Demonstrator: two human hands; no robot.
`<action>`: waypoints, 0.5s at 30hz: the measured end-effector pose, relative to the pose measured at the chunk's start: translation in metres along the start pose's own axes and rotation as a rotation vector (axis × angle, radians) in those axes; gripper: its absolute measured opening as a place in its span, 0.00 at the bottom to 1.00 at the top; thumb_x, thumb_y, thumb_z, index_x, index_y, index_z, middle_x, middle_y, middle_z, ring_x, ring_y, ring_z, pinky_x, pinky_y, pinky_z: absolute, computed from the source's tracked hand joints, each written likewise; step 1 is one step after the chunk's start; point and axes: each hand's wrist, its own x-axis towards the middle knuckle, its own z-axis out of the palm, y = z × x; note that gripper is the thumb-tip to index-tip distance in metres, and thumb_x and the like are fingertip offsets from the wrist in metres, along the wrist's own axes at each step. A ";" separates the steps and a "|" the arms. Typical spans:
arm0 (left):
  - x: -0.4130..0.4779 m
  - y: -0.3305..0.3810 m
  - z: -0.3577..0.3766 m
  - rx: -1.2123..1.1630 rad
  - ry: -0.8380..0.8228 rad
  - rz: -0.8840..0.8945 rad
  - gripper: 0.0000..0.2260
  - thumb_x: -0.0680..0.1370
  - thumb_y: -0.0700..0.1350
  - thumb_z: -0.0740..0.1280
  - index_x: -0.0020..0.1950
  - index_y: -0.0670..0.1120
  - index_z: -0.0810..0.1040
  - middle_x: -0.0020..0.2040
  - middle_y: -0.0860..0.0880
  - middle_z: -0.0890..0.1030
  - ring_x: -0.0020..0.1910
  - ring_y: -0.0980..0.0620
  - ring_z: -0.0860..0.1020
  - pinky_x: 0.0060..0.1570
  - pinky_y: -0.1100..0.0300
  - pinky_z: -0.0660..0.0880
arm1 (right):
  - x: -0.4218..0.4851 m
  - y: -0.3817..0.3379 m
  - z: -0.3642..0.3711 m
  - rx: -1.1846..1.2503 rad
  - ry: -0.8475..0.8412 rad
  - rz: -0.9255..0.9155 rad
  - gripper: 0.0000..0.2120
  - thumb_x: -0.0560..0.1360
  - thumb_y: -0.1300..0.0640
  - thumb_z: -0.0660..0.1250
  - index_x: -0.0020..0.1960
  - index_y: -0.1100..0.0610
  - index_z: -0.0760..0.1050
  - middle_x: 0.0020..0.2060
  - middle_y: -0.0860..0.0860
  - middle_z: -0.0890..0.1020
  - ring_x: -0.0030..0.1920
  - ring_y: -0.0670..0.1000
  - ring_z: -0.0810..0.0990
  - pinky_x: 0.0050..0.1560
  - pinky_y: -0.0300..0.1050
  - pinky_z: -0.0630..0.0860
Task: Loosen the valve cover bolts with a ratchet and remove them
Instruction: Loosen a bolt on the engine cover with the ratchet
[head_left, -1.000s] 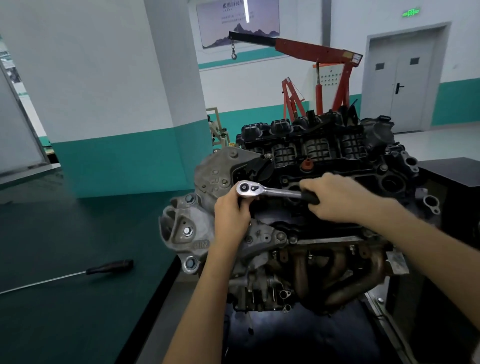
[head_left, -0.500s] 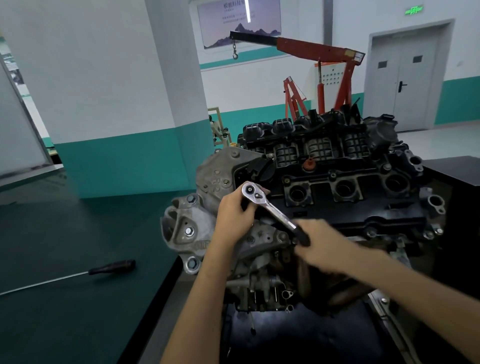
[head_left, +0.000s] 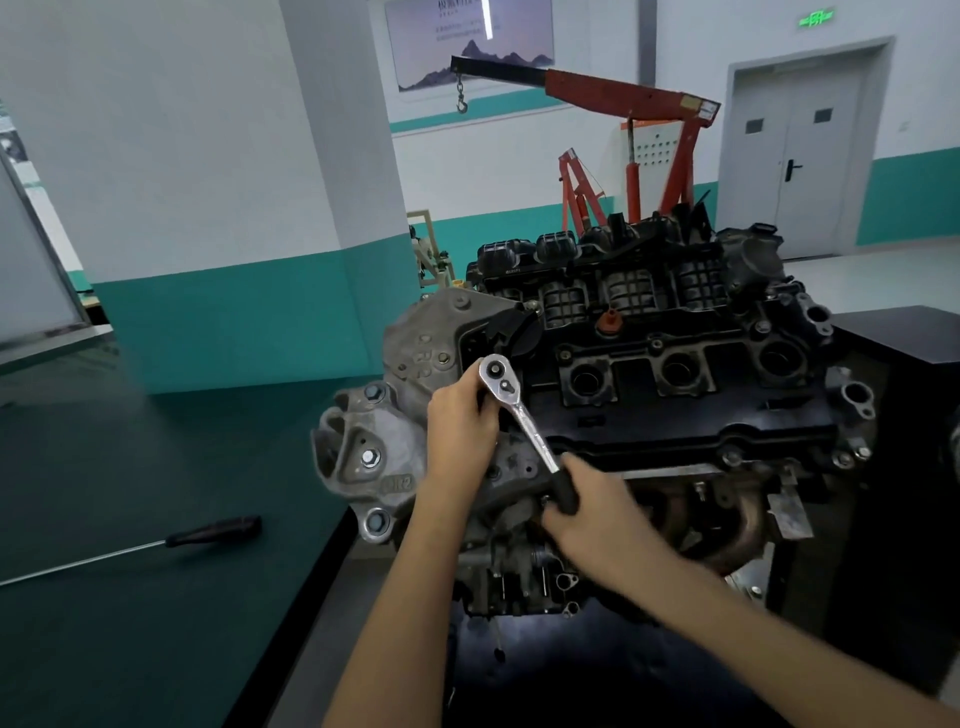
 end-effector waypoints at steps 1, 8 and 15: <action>0.000 -0.001 0.000 -0.009 -0.012 -0.003 0.06 0.74 0.32 0.65 0.45 0.41 0.80 0.31 0.49 0.79 0.32 0.48 0.76 0.34 0.55 0.69 | -0.004 -0.003 0.017 0.102 0.006 0.021 0.08 0.71 0.65 0.65 0.45 0.53 0.71 0.32 0.53 0.77 0.27 0.48 0.75 0.26 0.38 0.71; 0.002 0.004 -0.015 -0.211 -0.212 0.063 0.13 0.74 0.32 0.63 0.48 0.47 0.81 0.46 0.56 0.84 0.47 0.59 0.80 0.49 0.61 0.76 | 0.005 0.002 -0.013 -0.064 -0.054 -0.089 0.10 0.70 0.67 0.64 0.43 0.52 0.73 0.33 0.49 0.78 0.32 0.48 0.76 0.35 0.40 0.73; 0.002 0.005 -0.012 -0.179 -0.188 0.039 0.08 0.80 0.39 0.66 0.57 0.44 0.81 0.43 0.56 0.83 0.37 0.65 0.76 0.41 0.71 0.70 | 0.070 -0.018 -0.125 -0.923 -0.092 -0.275 0.12 0.76 0.56 0.64 0.60 0.51 0.71 0.34 0.48 0.71 0.38 0.56 0.77 0.38 0.45 0.69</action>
